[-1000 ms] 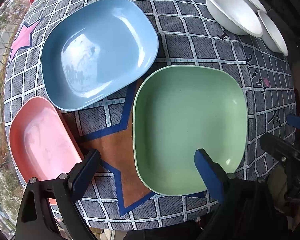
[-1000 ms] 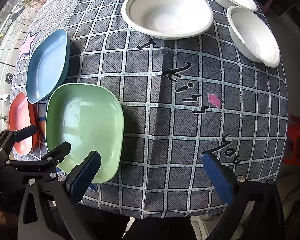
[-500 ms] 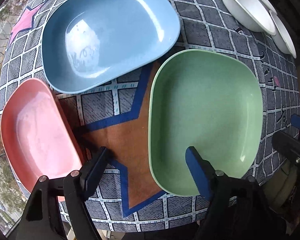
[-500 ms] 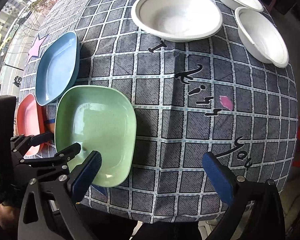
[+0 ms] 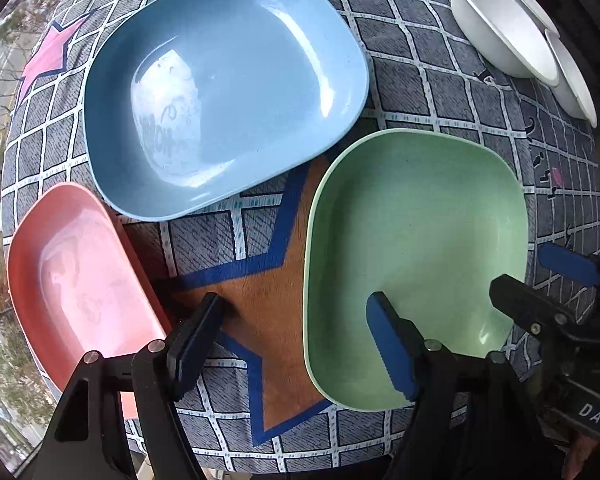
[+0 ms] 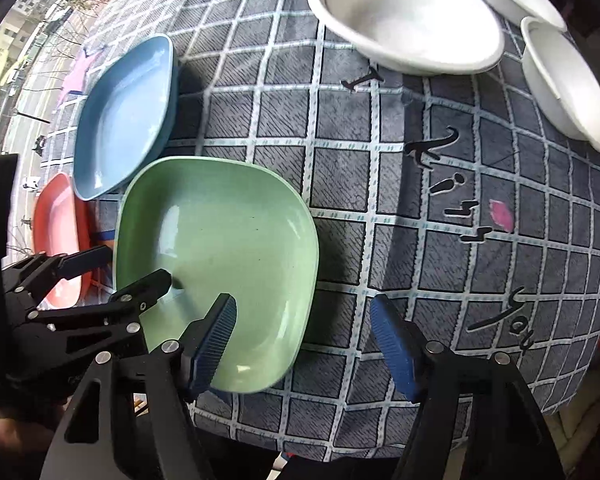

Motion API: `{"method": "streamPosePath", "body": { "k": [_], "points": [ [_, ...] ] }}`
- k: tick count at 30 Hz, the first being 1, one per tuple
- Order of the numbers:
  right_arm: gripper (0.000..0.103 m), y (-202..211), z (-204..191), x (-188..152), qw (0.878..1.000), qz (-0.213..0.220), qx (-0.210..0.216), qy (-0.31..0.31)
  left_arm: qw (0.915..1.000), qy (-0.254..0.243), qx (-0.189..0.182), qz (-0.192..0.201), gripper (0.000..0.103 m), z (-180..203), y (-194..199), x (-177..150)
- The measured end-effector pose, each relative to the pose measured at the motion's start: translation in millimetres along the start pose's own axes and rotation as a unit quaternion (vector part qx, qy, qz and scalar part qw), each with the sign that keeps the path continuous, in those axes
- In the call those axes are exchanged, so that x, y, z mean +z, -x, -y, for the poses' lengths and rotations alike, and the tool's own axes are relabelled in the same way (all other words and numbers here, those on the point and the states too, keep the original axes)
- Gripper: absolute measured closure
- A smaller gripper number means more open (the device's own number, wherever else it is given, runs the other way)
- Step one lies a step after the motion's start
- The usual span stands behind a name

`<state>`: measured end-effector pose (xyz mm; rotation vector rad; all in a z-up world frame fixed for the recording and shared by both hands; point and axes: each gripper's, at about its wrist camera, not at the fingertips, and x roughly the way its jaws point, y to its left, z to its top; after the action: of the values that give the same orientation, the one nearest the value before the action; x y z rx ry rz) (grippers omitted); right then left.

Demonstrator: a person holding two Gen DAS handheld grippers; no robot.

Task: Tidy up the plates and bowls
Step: 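Lower the right gripper onto the green plate rim and close it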

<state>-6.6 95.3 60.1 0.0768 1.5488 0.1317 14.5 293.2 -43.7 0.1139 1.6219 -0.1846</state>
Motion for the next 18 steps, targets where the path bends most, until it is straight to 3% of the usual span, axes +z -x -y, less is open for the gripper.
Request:
{"method": "streamPosePath", "body": {
  "k": [3, 5, 8, 14, 18],
  "points": [
    [0.036, -10, -1, 7, 1.000, -0.008, 0.000, 0.001, 1.0000, 0.006, -0.003, 0.001, 0.030, -2, -1, 1],
    [0.074, -17, -9, 12, 1.000, -0.019, 0.010, 0.002, 0.9999, 0.006, -0.008, 0.008, 0.041, 2, 8, 4],
    [0.080, -21, -17, 8, 1.000, -0.024, 0.016, 0.007, 0.9997, -0.015, -0.018, 0.010, 0.065, 9, 18, 11],
    [0.082, -18, -17, 11, 1.000, -0.022, 0.006, 0.003, 0.9996, -0.017, -0.020, 0.004, 0.079, 12, 21, 15],
    [0.082, -13, -4, 12, 1.000, -0.023, 0.006, 0.002, 0.9995, -0.028, -0.008, 0.008, 0.080, 18, 21, 15]
  ]
}}
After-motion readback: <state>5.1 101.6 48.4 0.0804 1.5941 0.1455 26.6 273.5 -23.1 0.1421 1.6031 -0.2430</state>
